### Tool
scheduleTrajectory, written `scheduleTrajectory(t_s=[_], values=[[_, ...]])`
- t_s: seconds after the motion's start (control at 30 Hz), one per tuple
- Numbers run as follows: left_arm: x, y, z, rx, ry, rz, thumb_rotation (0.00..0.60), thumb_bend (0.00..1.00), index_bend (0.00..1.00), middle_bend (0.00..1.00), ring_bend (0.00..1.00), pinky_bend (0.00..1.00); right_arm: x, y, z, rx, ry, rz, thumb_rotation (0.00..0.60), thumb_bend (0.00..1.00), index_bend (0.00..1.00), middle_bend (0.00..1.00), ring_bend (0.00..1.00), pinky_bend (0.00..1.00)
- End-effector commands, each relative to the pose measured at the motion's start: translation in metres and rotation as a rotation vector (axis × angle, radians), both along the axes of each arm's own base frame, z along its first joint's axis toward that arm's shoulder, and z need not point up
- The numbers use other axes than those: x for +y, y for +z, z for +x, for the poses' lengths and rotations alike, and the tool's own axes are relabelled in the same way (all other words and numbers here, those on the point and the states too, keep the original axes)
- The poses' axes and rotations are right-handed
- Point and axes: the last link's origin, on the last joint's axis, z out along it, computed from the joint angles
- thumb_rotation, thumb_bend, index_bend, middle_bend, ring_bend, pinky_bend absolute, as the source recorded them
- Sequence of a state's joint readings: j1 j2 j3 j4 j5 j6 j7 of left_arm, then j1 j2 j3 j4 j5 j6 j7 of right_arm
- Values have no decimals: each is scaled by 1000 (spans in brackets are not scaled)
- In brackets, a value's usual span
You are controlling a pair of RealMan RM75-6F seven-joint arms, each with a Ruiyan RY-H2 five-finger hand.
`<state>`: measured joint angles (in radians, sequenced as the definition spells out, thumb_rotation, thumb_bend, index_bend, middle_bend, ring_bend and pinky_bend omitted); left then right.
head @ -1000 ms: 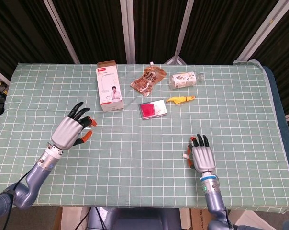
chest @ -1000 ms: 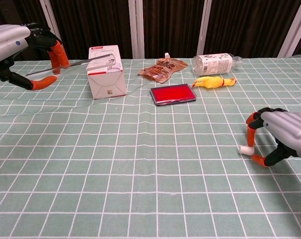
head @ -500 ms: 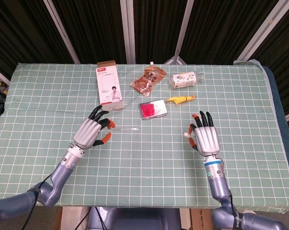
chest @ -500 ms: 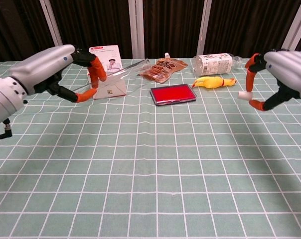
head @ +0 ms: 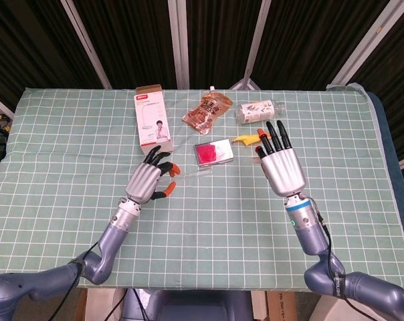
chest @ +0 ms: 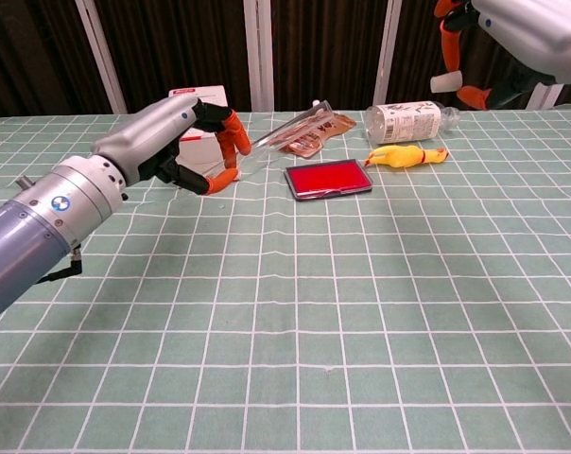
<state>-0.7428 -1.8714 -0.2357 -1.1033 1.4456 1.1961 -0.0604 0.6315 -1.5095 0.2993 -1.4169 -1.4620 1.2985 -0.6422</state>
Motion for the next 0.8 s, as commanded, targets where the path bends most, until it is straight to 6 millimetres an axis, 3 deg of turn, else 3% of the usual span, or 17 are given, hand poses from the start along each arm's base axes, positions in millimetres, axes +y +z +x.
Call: scheduleTrajectory(t_s=[0.03,0.8], values=[[-1,-2,5,-9,15,8,600,636,514,560,173,40,-5,-1,5,52,47,-33,600,372,576,218,0,0],[-5,-4,7,-14,105,27,600,637,510,551,173,40,-3,-39,32,84,116,-31,600,372,575,224,0,0]])
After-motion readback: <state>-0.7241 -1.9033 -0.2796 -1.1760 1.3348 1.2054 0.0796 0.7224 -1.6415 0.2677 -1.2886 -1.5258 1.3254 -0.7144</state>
